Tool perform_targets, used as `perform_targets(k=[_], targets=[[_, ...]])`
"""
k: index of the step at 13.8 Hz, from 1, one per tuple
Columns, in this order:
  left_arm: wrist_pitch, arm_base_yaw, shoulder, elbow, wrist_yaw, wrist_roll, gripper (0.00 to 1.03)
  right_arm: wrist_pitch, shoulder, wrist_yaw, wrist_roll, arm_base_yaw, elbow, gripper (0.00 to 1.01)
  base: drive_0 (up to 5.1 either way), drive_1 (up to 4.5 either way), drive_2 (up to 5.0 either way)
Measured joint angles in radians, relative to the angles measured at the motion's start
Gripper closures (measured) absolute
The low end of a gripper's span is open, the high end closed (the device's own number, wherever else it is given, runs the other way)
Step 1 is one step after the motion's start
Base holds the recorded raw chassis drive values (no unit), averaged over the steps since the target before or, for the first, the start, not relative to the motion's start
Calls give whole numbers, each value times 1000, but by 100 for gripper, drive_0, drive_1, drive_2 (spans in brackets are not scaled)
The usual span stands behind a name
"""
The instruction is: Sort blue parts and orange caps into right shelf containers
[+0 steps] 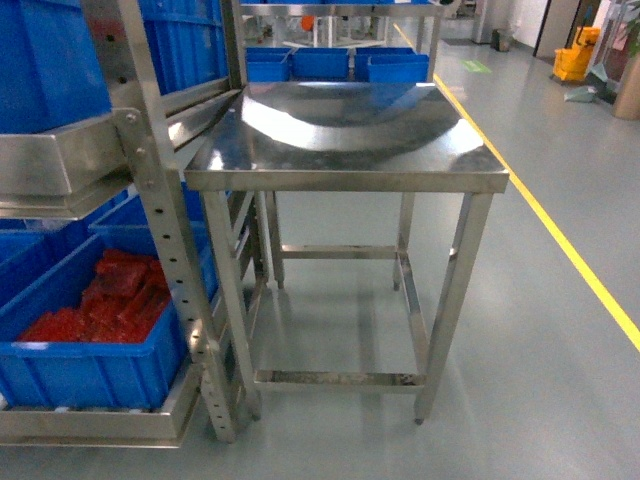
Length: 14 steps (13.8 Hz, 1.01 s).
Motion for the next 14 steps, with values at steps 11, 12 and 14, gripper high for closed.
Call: perform_targets(k=[11,12,14], targets=[[0,0,0,0,1,0,60,3,0,0,0,0,0,57,-505,241,241],[1,0,0,0,0,0,60,0,0,0,0,0,0,57,-515,230,230],[2,0,0,0,-1,0,60,1,0,0,0,0,0,57,-506,240,240]])
